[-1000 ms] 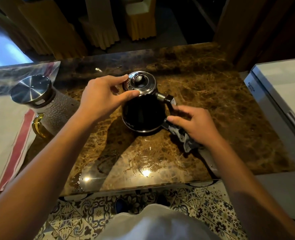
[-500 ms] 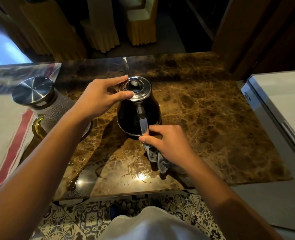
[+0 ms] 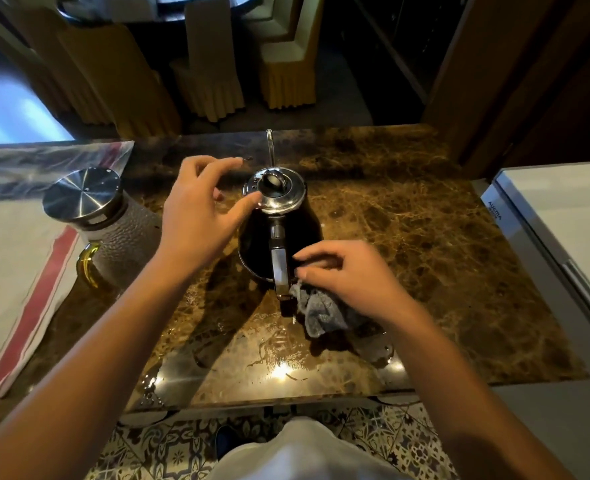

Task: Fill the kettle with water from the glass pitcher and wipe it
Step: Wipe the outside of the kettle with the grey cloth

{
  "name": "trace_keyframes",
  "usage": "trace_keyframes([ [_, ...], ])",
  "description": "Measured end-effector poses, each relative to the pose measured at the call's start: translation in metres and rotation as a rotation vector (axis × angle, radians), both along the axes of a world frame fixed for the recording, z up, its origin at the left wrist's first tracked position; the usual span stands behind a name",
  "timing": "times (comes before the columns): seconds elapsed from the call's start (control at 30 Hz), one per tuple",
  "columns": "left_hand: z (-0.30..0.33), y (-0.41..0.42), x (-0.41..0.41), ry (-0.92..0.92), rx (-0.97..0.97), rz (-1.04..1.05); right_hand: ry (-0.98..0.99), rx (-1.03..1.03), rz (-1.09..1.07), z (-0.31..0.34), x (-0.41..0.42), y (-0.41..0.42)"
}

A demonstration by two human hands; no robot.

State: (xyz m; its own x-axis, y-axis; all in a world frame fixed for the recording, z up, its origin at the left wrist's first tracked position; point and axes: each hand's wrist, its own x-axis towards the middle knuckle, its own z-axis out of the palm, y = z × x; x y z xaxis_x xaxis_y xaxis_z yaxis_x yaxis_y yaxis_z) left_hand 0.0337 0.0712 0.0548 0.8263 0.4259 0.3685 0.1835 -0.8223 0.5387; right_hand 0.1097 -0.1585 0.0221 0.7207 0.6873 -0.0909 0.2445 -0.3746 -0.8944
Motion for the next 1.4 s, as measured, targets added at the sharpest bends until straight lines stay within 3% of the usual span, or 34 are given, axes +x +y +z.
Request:
trace_keyframes([
  [0.2, 0.011, -0.031, -0.024, 0.034, -0.088, -0.174, 0.127, 0.426, -0.039, 0.045, 0.009, -0.008],
  [0.37, 0.017, -0.049, -0.026, 0.087, -0.283, -0.351, -0.024, 0.501, 0.065, 0.056, 0.005, -0.005],
  [0.53, 0.014, -0.048, -0.031, -0.096, -0.326, -0.288, -0.04, 0.459, 0.027, 0.045, -0.004, -0.009],
  [0.7, 0.021, -0.057, -0.039, -0.131, -0.389, -0.387, -0.06, 0.236, 0.135, 0.041, -0.009, -0.017],
  [1.03, 0.02, -0.064, -0.043, -0.094, -0.378, -0.476, -0.177, 0.344, -0.04, 0.042, -0.02, -0.032],
  [1.2, 0.022, -0.068, -0.04, -0.128, -0.413, -0.568, -0.072, 0.371, -0.11, 0.052, -0.039, -0.051],
  [1.3, 0.02, -0.075, -0.035, -0.131, -0.415, -0.647, 0.041, 0.249, -0.081, 0.049, -0.044, -0.059],
  [1.4, 0.019, -0.085, -0.031, -0.144, -0.294, -0.675, 0.064, 0.116, -0.003, 0.039, -0.046, -0.072],
])
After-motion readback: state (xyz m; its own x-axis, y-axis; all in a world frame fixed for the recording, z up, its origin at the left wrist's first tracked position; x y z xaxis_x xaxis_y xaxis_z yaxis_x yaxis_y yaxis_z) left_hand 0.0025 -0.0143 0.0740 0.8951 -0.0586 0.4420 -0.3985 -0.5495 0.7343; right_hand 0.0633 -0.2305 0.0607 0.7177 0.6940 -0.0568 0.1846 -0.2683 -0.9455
